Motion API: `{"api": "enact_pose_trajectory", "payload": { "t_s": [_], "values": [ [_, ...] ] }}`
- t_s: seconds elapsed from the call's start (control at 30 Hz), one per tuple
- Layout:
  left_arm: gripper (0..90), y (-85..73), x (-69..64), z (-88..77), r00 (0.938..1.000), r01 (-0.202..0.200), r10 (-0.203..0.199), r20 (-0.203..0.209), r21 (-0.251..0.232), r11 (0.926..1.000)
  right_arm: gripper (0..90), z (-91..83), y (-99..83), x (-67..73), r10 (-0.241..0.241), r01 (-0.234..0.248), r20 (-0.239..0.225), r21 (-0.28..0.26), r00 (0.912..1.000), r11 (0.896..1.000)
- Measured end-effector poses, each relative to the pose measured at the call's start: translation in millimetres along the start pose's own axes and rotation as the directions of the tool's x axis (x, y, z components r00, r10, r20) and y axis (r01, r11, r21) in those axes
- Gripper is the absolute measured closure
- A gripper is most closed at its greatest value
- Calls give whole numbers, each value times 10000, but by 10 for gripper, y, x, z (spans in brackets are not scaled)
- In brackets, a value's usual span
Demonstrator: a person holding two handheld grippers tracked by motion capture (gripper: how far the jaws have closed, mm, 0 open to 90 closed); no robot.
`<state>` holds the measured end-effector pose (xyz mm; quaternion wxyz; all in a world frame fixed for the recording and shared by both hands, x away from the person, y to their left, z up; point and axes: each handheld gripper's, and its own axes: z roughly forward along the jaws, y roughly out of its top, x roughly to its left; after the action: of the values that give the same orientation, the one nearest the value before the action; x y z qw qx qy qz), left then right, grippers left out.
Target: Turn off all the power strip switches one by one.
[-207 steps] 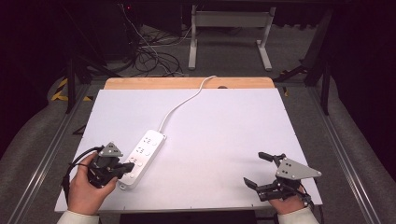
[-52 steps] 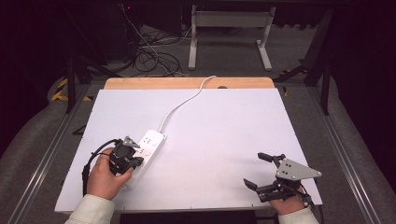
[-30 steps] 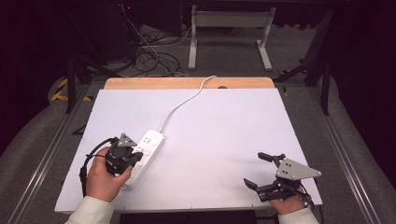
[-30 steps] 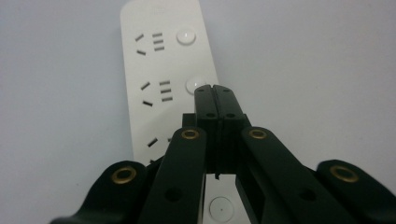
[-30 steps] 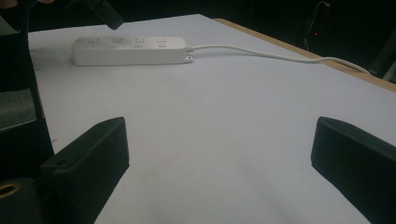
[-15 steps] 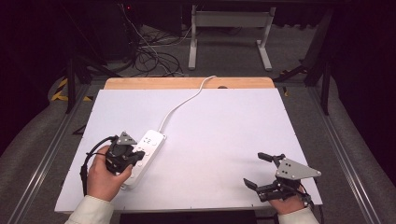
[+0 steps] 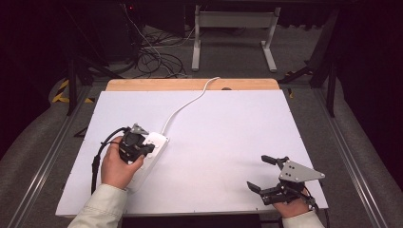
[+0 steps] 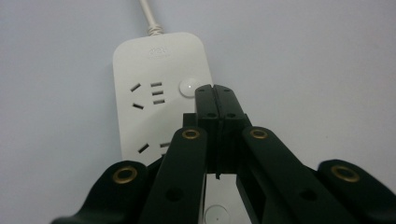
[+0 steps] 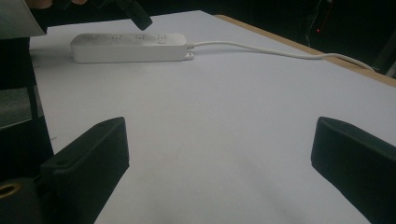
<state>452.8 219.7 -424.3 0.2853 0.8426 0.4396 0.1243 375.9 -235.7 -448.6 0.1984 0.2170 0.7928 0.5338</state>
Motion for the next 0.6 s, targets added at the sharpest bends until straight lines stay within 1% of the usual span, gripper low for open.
{"api": "enact_pose_trajectory", "payload": {
  "t_s": [0.07,0.17,0.2,0.23,0.27,0.37,0.6],
  "values": [
    [900,-7,0,-1,10000,-79,80,-57,80,9999,47,-8,1,6,-2,2,17,-37,10000,10000],
    [900,-16,-5,-15,10000,-81,81,-32,103,9999,47,-14,-2,-3,78,-78,24,-44,10000,10000],
    [900,-15,-8,-21,9999,-117,119,-106,117,9999,46,-10,-2,-4,63,-63,9,-19,10000,10000],
    [900,-16,-13,-18,10000,-80,80,-31,139,9999,46,-8,-1,-2,16,-16,19,2,10000,10000],
    [900,-15,-10,-16,9999,-137,138,-35,165,9998,47,-7,0,4,17,-17,7,-16,10000,10000],
    [900,-16,-11,2,10000,-75,76,-42,229,9997,47,-17,1,3,5,-4,35,-26,10000,10000],
    [900,-17,-1,13,9998,-145,149,-96,440,9989,46,-13,1,2,6,-6,38,-12,10000,10000]
  ]
}}
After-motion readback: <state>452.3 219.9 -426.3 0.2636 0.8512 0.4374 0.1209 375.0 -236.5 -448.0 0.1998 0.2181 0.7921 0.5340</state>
